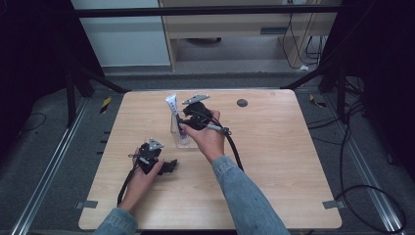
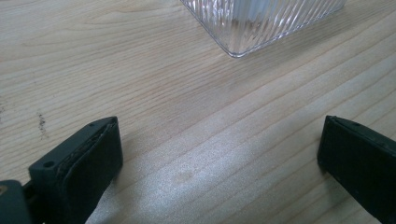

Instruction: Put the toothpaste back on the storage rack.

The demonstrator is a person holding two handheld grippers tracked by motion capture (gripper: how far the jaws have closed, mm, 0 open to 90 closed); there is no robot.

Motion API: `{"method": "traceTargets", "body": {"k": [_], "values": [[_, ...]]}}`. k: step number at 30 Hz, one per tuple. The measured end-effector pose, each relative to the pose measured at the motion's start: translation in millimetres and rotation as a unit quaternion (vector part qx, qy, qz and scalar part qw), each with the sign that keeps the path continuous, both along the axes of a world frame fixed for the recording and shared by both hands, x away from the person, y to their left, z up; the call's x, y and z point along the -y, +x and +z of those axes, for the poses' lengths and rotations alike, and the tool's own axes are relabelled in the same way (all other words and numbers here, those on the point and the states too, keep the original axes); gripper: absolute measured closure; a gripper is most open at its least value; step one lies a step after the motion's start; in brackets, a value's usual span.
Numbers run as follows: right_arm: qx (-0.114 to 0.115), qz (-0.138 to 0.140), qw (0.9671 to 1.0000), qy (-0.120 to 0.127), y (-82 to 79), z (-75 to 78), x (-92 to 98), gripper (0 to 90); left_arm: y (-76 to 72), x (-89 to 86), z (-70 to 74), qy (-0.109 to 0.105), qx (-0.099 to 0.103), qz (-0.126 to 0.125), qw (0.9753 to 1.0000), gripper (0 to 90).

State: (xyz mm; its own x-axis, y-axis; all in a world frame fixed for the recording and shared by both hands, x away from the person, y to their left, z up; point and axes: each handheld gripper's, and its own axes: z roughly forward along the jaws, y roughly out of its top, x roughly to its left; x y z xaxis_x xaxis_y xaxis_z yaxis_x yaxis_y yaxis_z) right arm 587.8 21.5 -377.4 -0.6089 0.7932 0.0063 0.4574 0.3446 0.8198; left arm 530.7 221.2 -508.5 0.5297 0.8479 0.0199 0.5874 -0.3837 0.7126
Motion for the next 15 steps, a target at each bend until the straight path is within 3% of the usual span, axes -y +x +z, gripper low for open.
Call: {"method": "traceTargets", "body": {"k": [5,10,15], "values": [[0.005,0.014,0.9999,-0.006,-2.2,1.5,4.0,31.9,0.0,0.0,0.0,0.000,0.000,0.000,1.0000,0.0],[-0.006,0.020,0.9997,-0.016,-4.4,2.9,9.0,22.0,0.0,-0.1,0.0,0.000,0.000,0.000,1.0000,0.0],[-0.003,0.016,0.9999,0.000,-6.5,8.5,16.1,11.1,0.0,0.1,-0.1,-0.001,0.001,0.001,1.0000,0.0]]}}
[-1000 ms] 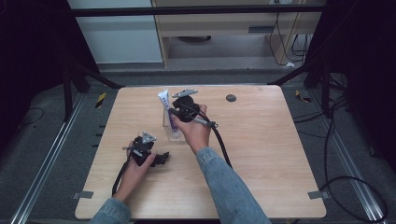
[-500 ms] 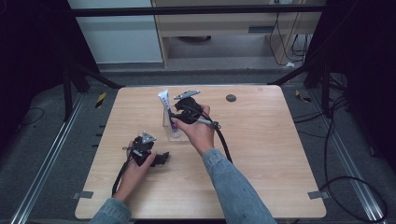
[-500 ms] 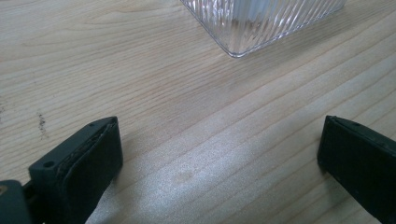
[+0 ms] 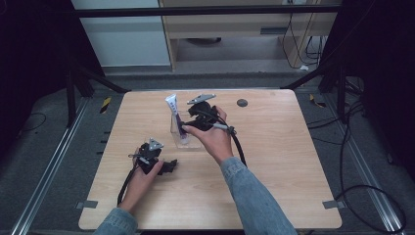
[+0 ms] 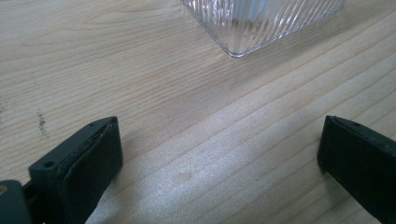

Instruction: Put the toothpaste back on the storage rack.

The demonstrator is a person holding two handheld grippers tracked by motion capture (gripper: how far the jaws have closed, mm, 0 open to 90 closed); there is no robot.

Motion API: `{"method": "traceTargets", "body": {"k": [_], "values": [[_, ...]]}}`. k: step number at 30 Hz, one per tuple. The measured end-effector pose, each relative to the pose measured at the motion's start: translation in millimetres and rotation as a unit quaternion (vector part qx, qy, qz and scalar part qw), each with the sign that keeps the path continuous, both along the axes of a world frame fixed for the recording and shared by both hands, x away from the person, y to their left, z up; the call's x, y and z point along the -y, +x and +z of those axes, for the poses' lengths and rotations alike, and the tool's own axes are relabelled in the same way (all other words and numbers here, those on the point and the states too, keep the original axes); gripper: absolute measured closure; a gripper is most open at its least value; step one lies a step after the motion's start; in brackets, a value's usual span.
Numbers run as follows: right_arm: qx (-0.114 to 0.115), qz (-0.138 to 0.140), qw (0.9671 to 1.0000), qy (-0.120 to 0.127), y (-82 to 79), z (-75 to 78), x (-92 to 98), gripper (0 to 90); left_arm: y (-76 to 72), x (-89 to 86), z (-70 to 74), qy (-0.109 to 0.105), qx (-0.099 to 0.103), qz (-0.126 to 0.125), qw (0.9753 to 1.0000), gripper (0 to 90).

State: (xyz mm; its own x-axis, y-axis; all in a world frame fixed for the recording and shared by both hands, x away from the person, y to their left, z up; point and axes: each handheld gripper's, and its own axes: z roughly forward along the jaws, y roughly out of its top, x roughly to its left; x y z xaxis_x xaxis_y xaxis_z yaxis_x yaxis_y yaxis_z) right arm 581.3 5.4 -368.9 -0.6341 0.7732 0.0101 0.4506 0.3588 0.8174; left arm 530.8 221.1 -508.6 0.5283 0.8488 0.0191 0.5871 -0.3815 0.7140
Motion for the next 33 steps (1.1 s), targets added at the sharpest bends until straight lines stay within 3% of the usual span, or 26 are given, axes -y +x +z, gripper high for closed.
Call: {"method": "traceTargets", "body": {"k": [12,20,33], "values": [[0.013,0.004,0.9997,-0.019,-7.6,9.0,16.8,8.8,0.0,-0.2,0.2,0.001,-0.001,-0.001,1.0000,0.0],[0.028,-0.005,0.9995,-0.013,-13.5,8.2,29.8,10.7,0.0,-0.2,0.1,0.001,0.000,-0.001,1.0000,0.0],[0.027,-0.017,0.9993,-0.019,-16.5,5.4,52.9,9.5,0.0,-0.2,0.1,0.001,0.000,-0.001,1.0000,0.0]]}}
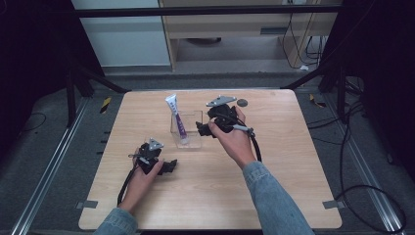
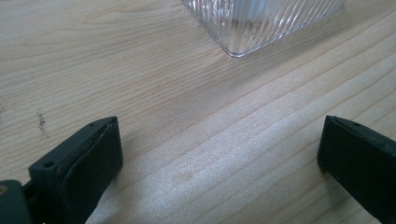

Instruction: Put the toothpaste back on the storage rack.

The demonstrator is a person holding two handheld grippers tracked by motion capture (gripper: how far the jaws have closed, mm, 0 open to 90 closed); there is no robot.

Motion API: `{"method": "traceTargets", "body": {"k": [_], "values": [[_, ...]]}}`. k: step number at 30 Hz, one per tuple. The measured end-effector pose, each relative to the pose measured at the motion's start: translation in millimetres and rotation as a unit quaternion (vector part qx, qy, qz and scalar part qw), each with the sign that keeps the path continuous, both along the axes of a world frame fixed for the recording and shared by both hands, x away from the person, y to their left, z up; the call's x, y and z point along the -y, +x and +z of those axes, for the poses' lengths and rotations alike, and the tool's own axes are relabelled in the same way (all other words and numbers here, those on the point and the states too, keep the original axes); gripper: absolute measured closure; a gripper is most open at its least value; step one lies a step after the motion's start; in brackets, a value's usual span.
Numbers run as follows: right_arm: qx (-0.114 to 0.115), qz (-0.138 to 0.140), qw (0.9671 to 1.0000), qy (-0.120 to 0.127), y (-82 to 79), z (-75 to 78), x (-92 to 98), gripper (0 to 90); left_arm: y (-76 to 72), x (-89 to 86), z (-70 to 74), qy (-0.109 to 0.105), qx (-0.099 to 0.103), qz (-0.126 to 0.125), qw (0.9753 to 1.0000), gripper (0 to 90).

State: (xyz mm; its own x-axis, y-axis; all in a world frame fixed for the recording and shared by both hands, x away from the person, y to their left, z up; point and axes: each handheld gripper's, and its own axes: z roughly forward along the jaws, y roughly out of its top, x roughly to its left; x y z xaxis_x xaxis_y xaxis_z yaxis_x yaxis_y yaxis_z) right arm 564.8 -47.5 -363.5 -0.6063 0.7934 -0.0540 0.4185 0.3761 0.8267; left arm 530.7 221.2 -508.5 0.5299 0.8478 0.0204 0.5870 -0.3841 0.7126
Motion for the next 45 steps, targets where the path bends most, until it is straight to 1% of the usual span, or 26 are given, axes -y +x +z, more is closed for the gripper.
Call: {"method": "traceTargets", "body": {"k": [3,5,9,11,19,23,27,30,34,38,40,43,45], "values": [[-0.005,-0.002,1.0000,-0.002,-1.3,-3.3,5.4,9.6,0.0,0.0,0.0,0.000,0.000,0.000,1.0000,0.0],[-0.003,-0.001,1.0000,-0.004,-2.0,-5.1,9.2,9.6,0.0,0.0,0.0,0.000,0.000,0.000,1.0000,0.0],[-0.009,-0.006,0.9999,0.004,-4.1,-7.8,16.7,9.5,-0.1,0.1,-0.1,-0.001,-0.001,0.001,1.0000,0.0],[-0.014,-0.010,0.9998,0.006,-4.7,-8.9,20.0,9.4,-0.1,0.1,0.0,-0.001,-0.001,0.001,1.0000,0.0],[-0.019,-0.030,0.9993,0.006,-3.8,-15.4,37.1,7.5,-0.1,0.0,0.1,0.001,-0.001,0.000,1.0000,0.0],[-0.029,-0.050,0.9983,0.007,-3.0,-22.8,50.5,7.5,-0.5,0.3,0.0,0.000,0.000,0.001,1.0000,0.0],[-0.038,-0.066,0.9971,0.003,-3.7,-32.0,64.4,7.5,-0.5,0.3,0.0,0.000,0.000,0.002,1.0000,0.0],[-0.043,-0.075,0.9962,0.004,-5.3,-38.9,76.1,7.5,-0.6,0.4,0.0,-0.001,0.000,0.002,1.0000,0.0],[-0.046,-0.087,0.9951,-0.002,-7.7,-45.3,89.3,7.5,-0.6,0.4,0.0,-0.001,0.000,0.002,1.0000,0.0],[-0.050,-0.101,0.9936,-0.001,-9.6,-51.6,103.2,7.5,-0.6,0.4,0.0,-0.001,0.000,0.002,1.0000,0.0],[-0.052,-0.105,0.9931,-0.005,-10.0,-53.9,108.1,7.5,-0.6,0.4,-0.1,-0.001,0.000,0.002,1.0000,0.0],[-0.056,-0.112,0.9921,-0.004,-10.8,-57.3,114.9,7.5,-0.6,0.5,-0.1,-0.001,0.000,0.002,1.0000,0.0],[-0.060,-0.116,0.9914,-0.011,-11.3,-60.6,119.7,7.5,-0.6,0.5,-0.1,-0.001,0.000,0.002,1.0000,0.0]]}}
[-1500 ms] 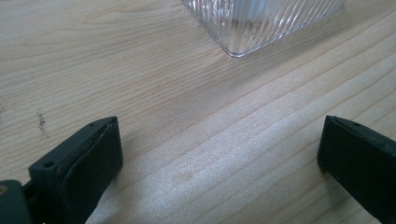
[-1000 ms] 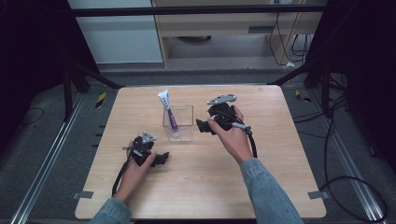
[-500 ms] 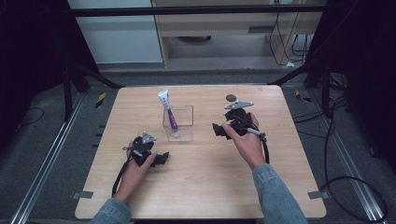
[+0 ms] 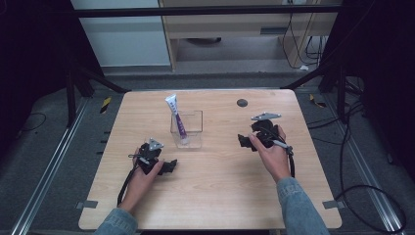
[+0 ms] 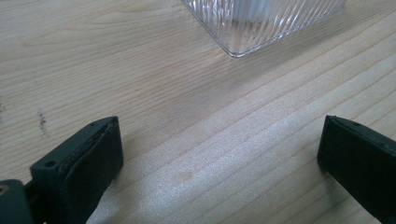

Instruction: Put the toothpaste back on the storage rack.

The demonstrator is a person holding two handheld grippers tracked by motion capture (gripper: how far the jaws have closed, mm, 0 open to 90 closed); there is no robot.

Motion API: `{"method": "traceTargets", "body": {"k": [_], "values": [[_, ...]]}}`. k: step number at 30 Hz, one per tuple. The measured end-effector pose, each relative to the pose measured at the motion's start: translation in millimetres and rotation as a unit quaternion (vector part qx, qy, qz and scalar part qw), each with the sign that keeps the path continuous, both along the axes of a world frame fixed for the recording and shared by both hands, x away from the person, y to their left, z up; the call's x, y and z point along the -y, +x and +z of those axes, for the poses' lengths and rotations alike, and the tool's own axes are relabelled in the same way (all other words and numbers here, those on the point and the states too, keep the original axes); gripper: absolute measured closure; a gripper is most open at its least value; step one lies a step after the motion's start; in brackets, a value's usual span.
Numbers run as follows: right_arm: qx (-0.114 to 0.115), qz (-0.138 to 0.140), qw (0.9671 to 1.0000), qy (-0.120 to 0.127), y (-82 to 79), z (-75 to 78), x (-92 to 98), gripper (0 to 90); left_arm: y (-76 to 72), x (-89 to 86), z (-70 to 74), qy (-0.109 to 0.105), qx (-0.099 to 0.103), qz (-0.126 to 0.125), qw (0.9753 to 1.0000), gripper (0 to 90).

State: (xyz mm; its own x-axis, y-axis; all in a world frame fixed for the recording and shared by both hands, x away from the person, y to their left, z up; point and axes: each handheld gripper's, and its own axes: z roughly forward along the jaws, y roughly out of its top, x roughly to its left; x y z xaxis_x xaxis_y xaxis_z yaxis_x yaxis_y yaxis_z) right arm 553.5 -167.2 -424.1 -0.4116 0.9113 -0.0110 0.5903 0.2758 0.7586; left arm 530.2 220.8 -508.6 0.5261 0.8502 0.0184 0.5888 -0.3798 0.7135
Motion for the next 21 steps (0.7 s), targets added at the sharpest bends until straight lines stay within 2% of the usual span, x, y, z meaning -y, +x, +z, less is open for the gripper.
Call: {"method": "traceTargets", "body": {"k": [18,21], "values": [[-0.041,-0.024,0.9986,-0.024,-3.0,-38.6,23.4,8.3,0.0,-0.2,0.1,0.001,0.000,0.000,1.0000,0.0],[-0.048,-0.030,0.9977,-0.036,-1.4,-44.3,28.2,9.4,0.0,-0.2,0.1,0.001,0.000,-0.001,1.0000,0.0]]}}
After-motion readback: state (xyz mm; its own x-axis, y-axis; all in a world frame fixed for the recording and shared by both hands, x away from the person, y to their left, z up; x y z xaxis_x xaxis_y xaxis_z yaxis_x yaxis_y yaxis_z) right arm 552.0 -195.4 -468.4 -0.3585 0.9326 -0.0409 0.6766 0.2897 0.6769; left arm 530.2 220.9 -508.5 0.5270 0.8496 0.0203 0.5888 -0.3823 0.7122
